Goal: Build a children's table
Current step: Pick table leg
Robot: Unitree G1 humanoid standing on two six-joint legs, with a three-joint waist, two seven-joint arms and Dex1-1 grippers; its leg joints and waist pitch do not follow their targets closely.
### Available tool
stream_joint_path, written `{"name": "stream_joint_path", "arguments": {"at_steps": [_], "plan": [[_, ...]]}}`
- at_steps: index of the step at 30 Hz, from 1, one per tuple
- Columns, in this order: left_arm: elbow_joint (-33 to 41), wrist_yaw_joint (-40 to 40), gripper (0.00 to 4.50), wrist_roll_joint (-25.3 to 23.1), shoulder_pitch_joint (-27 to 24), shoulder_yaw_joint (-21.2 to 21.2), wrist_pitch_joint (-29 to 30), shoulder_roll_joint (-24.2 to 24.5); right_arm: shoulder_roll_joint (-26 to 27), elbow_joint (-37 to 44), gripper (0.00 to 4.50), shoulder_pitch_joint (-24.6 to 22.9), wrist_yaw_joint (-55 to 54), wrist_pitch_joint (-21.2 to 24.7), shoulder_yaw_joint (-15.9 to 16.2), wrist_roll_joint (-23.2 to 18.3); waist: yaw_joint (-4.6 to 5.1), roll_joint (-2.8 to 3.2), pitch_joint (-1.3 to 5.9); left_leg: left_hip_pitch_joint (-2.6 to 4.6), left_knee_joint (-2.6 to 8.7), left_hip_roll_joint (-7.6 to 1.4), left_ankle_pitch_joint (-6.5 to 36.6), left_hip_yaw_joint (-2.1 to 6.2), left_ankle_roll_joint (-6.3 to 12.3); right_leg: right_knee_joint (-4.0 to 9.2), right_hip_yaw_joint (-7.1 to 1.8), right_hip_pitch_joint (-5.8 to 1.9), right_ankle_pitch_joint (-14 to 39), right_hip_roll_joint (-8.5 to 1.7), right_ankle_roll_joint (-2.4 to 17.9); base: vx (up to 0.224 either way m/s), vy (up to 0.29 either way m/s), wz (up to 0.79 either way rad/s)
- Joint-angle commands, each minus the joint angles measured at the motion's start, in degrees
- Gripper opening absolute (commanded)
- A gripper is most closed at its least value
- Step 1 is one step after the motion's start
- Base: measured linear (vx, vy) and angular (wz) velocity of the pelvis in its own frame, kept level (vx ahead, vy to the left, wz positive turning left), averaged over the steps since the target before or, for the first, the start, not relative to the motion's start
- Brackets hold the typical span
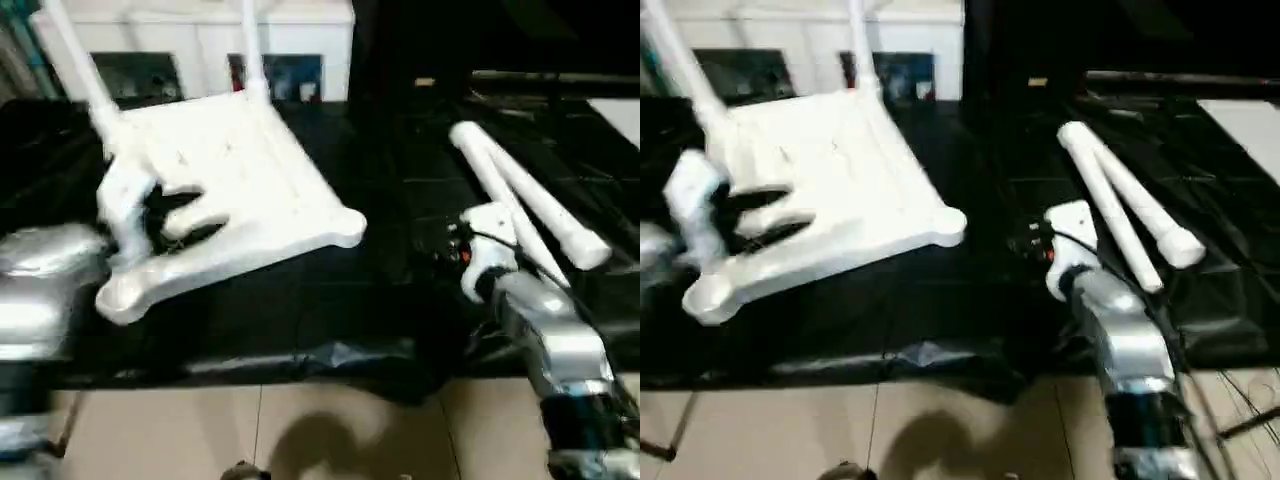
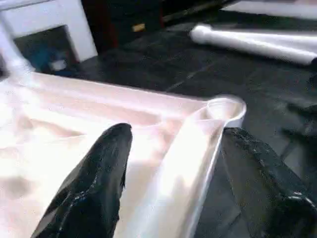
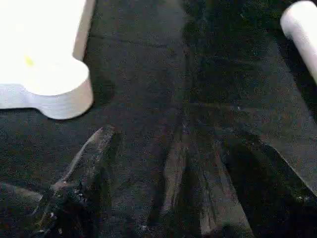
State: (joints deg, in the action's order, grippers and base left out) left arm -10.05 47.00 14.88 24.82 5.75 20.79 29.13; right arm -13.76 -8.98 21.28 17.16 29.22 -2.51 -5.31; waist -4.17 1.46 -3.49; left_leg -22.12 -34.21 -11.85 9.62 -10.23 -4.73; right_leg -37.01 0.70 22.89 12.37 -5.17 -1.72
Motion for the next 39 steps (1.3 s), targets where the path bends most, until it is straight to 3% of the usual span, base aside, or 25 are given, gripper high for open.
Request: {"name": "stream_joint_path", "arguments": {"at_steps": [1, 4, 7, 11, 14, 17, 18, 19, 20, 21, 22, 23, 24, 25, 26, 27, 28, 29, 30, 31, 32, 33, 36, 38, 39], "plan": [[0.3, -1.6, 3.25, -0.6, -0.6, -1.3, 1.4, -0.2, 0.4, -2.2, 3.36, 1.9, -0.6, -2.2, 0.1, 0.6, 0.47, 0.82, 4.33, 0.92, 3.92, 0.22, 12.7, -0.06, -3.93, 4.68, -0.94, -2.30, 6.2, -0.98, 11.0, 0.000, 0.000, 0.00], [-2.1, -5.7, 3.25, -3.0, 0.1, -3.7, 2.1, -3.6, 0.8, -6.0, 3.36, 5.3, -1.0, -6.6, 1.4, 2.1, 1.25, 0.52, 4.46, 0.72, 3.55, 0.35, 10.0, -0.09, -2.79, 4.42, -0.83, -2.55, 1.0, -0.68, 11.8, 0.000, 0.000, 0.00], [-8.6, -14.9, 3.25, -3.0, 4.0, -1.4, -2.2, -11.5, 0.6, -2.1, 3.36, 5.5, -1.6, -2.8, -0.6, 0.2, 1.04, 0.11, 4.65, 0.82, 3.20, 0.48, 7.5, -0.11, -1.12, 4.31, -0.95, -2.92, -2.8, -0.48, 12.2, 0.000, 0.000, 0.00], [-5.8, -22.3, 3.25, -1.1, 4.5, 1.7, -2.5, -18.0, 0.4, 0.6, 3.36, 4.6, -4.1, -1.3, -1.5, 0.8, 0.63, 0.06, 4.96, 0.51, 2.92, 0.29, 4.5, 0.00, 0.25, 3.77, -0.84, -3.31, -8.8, -0.47, 13.5, 0.000, 0.000, 0.00], [-1.8, -27.4, 3.25, -3.0, 1.4, 1.6, -6.0, -20.0, 2.0, 2.6, 3.36, 2.5, -7.0, -3.3, -2.4, 1.4, 0.68, -0.49, 4.82, 0.32, 2.88, 0.34, 4.4, -0.11, 1.58, 4.04, -0.74, -3.41, -7.9, -0.57, 13.5, 0.000, 0.000, 0.00], [0.2, -29.9, 3.25, -4.6, -1.1, 1.2, -8.6, -20.9, 4.3, 4.1, 3.36, 0.0, -7.9, -6.0, -2.1, 1.3, 1.04, -0.21, 4.82, 0.32, 2.90, 0.24, 4.9, -0.09, 2.36, 4.31, -0.69, -3.21, -5.8, -0.60, 12.6, 0.000, 0.000, 0.00], [0.6, -32.3, 3.25, -6.9, -2.9, 0.5, -9.9, -21.5, 6.3, 5.4, 3.36, -2.2, -8.8, -6.6, -0.7, 1.6, 1.56, 0.68, 4.60, -2.18, 4.28, 1.40, 4.7, 2.58, 7.45, 4.04, 3.35, -4.88, -5.4, -1.15, 11.9, -0.005, -0.022, 0.32], [0.5, -33.8, 3.25, -8.2, -3.5, 0.3, -10.5, -22.0, 7.3, 6.1, 3.36, -3.1, -9.3, -6.8, -0.1, 1.7, 1.73, 1.56, 4.91, -1.10, 4.01, 0.71, 5.2, 3.77, 8.68, 4.22, 4.42, -4.23, -5.1, -0.88, 12.5, -0.005, -0.022, 0.32], [0.3, -34.4, 3.25, -8.9, -3.9, -0.1, -10.7, -22.2, 8.1, 6.7, 3.36, -3.7, -10.0, -6.5, 0.3, 1.6, 3.28, 2.27, 5.02, -0.95, 3.82, -0.13, 5.0, 6.01, 11.61, 3.63, 5.93, -4.37, -5.9, -0.12, 16.1, 0.015, -0.066, 0.57], [0.2, -35.0, 3.25, -10.0, -4.3, -0.7, -11.5, -22.5, 9.1, 7.5, 3.36, -4.3, -11.0, -6.1, 0.5, 1.4, 4.30, 3.33, 4.77, 0.11, 5.27, -2.17, 7.2, 9.54, 15.28, 1.64, 7.25, -3.71, -1.2, 1.86, 19.7, -0.004, -0.093, 0.51], [0.3, -35.0, 3.25, -10.5, -4.4, -1.1, -11.6, -22.6, 9.6, 7.9, 3.36, -4.5, -11.4, -5.9, 0.5, 1.3, 5.23, 3.44, 4.61, 0.74, 6.04, -3.08, 7.2, 11.63, 17.64, 0.29, 7.40, -3.03, 1.9, 2.38, 20.7, -0.004, -0.093, 0.51], [0.5, -34.7, 3.25, -10.4, -4.5, -1.4, -12.0, -22.8, 10.0, 7.9, 3.36, -4.5, -11.7, -5.9, 0.5, 1.2, 5.53, 4.17, 4.33, 1.98, 7.01, -4.04, 7.7, 15.19, 20.06, -2.29, 7.19, -1.45, 8.9, 2.89, 20.9, -0.022, -0.101, 0.49], [1.3, -34.6, 3.25, -9.2, -4.4, -1.3, -11.5, -23.6, 10.0, 7.0, 3.36, -3.7, -12.7, -6.7, 0.6, 1.8, 5.29, 4.18, 4.53, 3.19, 7.07, -7.43, 10.3, 13.47, 17.79, -3.21, 5.07, 0.25, 9.8, 1.84, 18.7, -0.020, -0.159, 0.47], [1.6, -34.9, 3.25, -8.6, -4.2, -1.1, -10.3, -23.9, 9.8, 6.7, 3.36, -3.2, -12.9, -6.9, 0.6, 2.0, 3.63, 3.62, 3.37, 0.68, 8.49, -6.70, 17.5, 9.85, 14.91, -3.95, 4.11, -0.63, 6.6, 1.20, 17.0, -0.020, -0.159, 0.47], [1.6, -35.4, 3.25, -8.9, -3.9, -1.1, -9.5, -23.7, 9.4, 6.5, 3.36, -2.9, -12.8, -7.3, 0.9, 2.4, 3.75, 2.64, 3.51, 0.76, 7.92, -5.87, 19.6, 8.83, 14.40, -3.10, 2.81, -0.89, 5.1, 0.57, 16.5, -0.012, -0.230, 0.38], [1.4, -35.8, 3.25, -9.8, -3.8, -1.8, -10.1, -23.0, 8.8, 6.6, 3.36, -2.8, -12.3, -7.6, 1.5, 3.2, 2.53, 0.30, 3.24, 0.30, 0.63, 1.52, 20.6, 2.99, 9.85, 5.36, 0.49, -0.28, 10.1, -1.48, 19.1, -0.033, -0.195, 0.21], [0.6, -36.0, 3.25, -10.3, -3.9, -1.9, -11.3, -22.3, 8.1, 6.9, 3.36, -2.9, -11.8, -7.9, 2.2, 4.1, 0.32, -1.56, 3.57, -0.72, -7.04, 3.67, 11.4, 1.20, 7.19, 8.47, -1.21, -1.81, 29.3, -4.72, 13.7, -0.033, -0.195, 0.21], [0.2, -36.0, 3.25, -9.9, -4.0, -1.6, -11.5, -22.3, 8.1, 7.1, 3.36, -3.1, -11.7, -7.9, 2.1, 4.4, -1.02, -1.02, 2.61, -2.89, -4.98, 1.70, 5.8, 2.39, 4.67, 8.14, -3.53, -2.83, 39.5, -6.77, 3.4, -0.043, -0.134, 0.04], [0.2, -36.0, 3.25, -9.8, -3.9, -1.4, -11.4, -22.3, 8.2, 7.3, 3.36, -3.2, -11.8, -7.9, 1.9, 4.3, -1.72, -0.34, 3.50, -2.07, -3.39, 0.88, 6.0, 2.87, 3.77, 7.62, -4.10, -3.02, 39.1, -6.64, 0.3, -0.030, -0.130, 0.01], [0.3, -34.3, 3.25, -8.8, -4.2, -1.2, -11.7, -22.0, 8.9, 8.8, 3.36, -4.1, -11.5, -7.9, 1.2, 3.2, -1.31, 0.00, 4.14, -1.82, -0.62, 0.69, 5.2, 3.12, 2.84, 5.84, -2.71, -4.13, 28.2, -4.35, -2.2, -0.030, -0.130, 0.01], [0.6, -33.0, 3.25, -8.4, -4.3, -1.2, -12.1, -21.8, 9.3, 10.0, 3.36, -4.7, -11.2, -8.0, 1.0, 2.5, -1.08, 0.20, 4.04, -1.41, 0.57, 0.59, 5.3, 3.40, 2.77, 5.31, -1.67, -3.74, 21.9, -3.05, -2.9, -0.038, -0.126, 0.06], [0.6, -32.7, 3.25, -8.3, -4.4, -1.1, -12.1, -21.8, 9.3, 10.6, 3.36, -5.2, -11.0, -8.1, 1.3, 2.6, -0.88, 1.22, 4.65, 0.00, 1.35, 0.46, 5.5, 3.18, 2.64, 5.30, -0.63, -3.43, 13.7, -1.89, -2.4, -0.030, -0.105, 0.08], [0.1, -33.1, 3.25, -8.4, -4.3, -0.6, -12.1, -22.3, 9.1, 10.7, 3.36, -5.6, -11.0, -7.8, 2.0, 2.6, 0.08, 1.97, 3.81, 1.87, 3.22, -0.01, 16.0, 2.78, 1.38, 6.64, 0.03, -4.57, 22.1, -0.72, 2.5, -0.010, -0.035, 0.03], [-0.1, -33.3, 3.25, -8.1, -4.0, -0.6, -12.1, -22.4, 9.3, 10.0, 3.36, -5.2, -11.1, -7.0, 1.8, 1.4, 0.89, 1.92, 2.45, 4.32, 3.86, 0.58, 24.7, 2.23, 1.95, 8.80, 0.92, -4.33, 35.1, -0.33, 4.2, 0.000, 0.000, 0.00], [0.0, -33.4, 3.25, -8.3, -4.0, -0.8, -12.2, -22.2, 9.2, 9.8, 3.36, -5.1, -11.1, -6.9, 1.8, 1.2, 1.46, 1.93, 2.29, 10.21, 3.29, -0.40, 30.4, 1.78, 0.29, 9.85, 0.59, -1.65, 37.1, 1.31, 4.9, 0.006, 0.039, -0.21]]}}
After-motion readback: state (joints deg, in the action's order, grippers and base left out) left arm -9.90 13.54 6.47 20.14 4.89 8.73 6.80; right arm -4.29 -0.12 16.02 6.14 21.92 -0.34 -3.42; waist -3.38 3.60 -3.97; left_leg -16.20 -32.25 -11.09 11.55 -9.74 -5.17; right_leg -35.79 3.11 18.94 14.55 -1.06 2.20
